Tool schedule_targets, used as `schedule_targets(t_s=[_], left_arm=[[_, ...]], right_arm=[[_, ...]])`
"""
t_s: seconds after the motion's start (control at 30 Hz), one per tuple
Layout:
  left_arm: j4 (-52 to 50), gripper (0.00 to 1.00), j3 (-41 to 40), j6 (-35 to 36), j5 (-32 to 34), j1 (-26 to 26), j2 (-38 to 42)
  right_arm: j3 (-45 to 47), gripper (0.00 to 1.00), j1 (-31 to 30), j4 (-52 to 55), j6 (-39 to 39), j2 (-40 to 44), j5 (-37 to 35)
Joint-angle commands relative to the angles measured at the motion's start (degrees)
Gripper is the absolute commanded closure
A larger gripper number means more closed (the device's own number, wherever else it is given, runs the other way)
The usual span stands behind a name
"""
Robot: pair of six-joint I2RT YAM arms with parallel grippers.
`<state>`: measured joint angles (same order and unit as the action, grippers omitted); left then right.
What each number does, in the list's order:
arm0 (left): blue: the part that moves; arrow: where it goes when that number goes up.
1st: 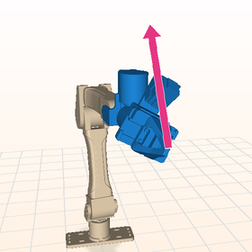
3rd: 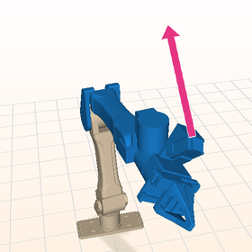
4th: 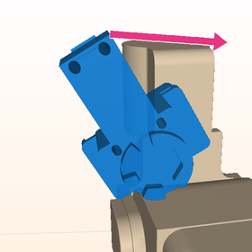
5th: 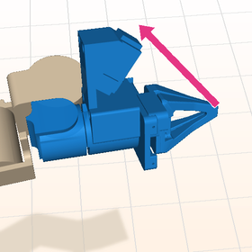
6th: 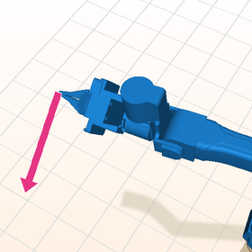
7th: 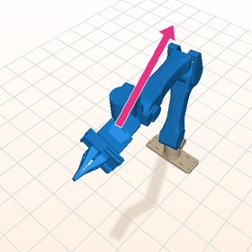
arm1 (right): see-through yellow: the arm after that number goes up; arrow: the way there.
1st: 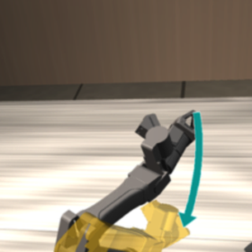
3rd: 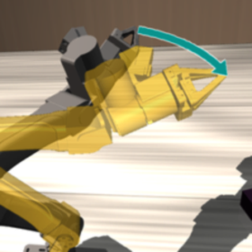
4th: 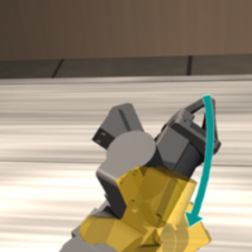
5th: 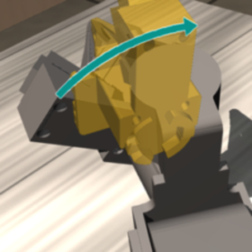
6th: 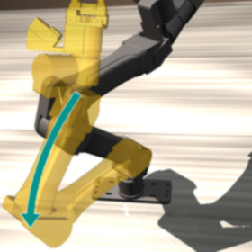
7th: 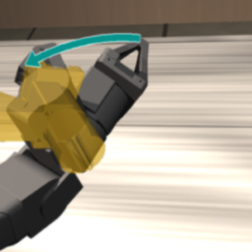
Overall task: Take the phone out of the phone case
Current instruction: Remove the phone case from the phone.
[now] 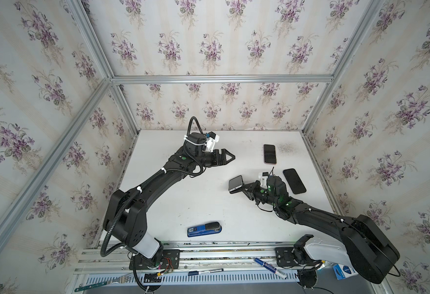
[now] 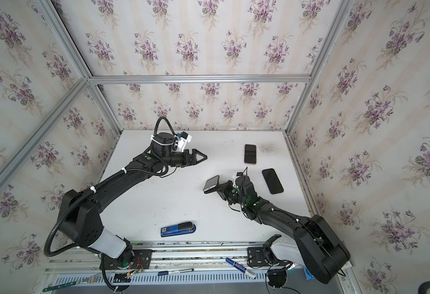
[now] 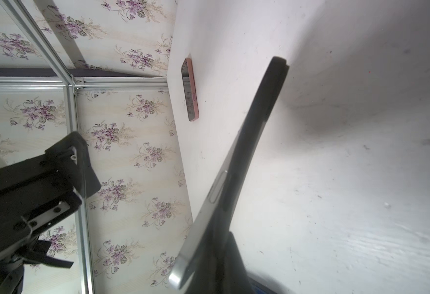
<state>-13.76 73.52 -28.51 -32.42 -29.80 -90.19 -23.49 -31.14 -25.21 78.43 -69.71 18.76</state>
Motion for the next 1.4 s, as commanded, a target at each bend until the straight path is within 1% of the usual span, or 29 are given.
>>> schedule_targets(t_s=[0.0,0.13,0.2,0.3,0.37,0.43,0.57,0.73,0.83,1.03,1.17,1.37], left_arm=[[-14.1,0.06,1.0,17.7,2.7,-2.2,1.0],[-19.5,0.06,1.3,25.4,5.2,-6.1,2.3],[-21.2,0.06,1.3,27.0,7.1,-7.5,2.1],[-21.4,0.06,1.0,27.7,5.0,-8.5,1.3],[-21.5,0.07,1.3,28.7,5.4,-9.8,0.7],[-21.5,0.07,1.8,28.6,6.4,-10.6,-0.4],[-21.5,0.09,3.0,28.3,7.6,-11.1,-2.5],[-21.5,0.12,4.8,28.4,11.1,-11.7,-4.4],[-21.5,0.12,5.8,28.5,10.5,-12.1,-5.6],[-21.5,0.15,7.5,28.8,12.7,-12.5,-7.8],[-21.5,0.16,8.6,29.7,11.0,-12.8,-9.1],[-21.6,0.20,9.7,30.0,13.1,-13.1,-11.2]], right_arm=[[-0.3,1.00,-0.1,-2.7,1.1,0.2,-0.7],[-0.3,1.00,-0.1,-2.1,2.0,0.0,-0.7],[-0.6,1.00,-0.1,-2.1,2.5,-0.3,-0.4],[-0.7,1.00,-0.1,-1.4,3.7,-0.4,-0.1],[-0.7,1.00,-0.1,-1.9,4.0,-0.6,0.1],[-0.7,1.00,2.0,-1.6,4.0,-0.4,0.1],[-0.6,1.00,2.0,-1.3,4.1,0.5,-0.1],[-0.4,1.00,2.1,-1.1,4.1,1.0,0.1],[-0.2,1.00,2.0,-1.3,4.2,1.2,0.2],[-0.2,1.00,2.0,-1.6,4.4,1.1,0.4],[0.0,1.00,2.0,-2.0,4.4,0.9,0.4],[0.0,1.00,2.0,-3.0,4.8,0.4,0.9]])
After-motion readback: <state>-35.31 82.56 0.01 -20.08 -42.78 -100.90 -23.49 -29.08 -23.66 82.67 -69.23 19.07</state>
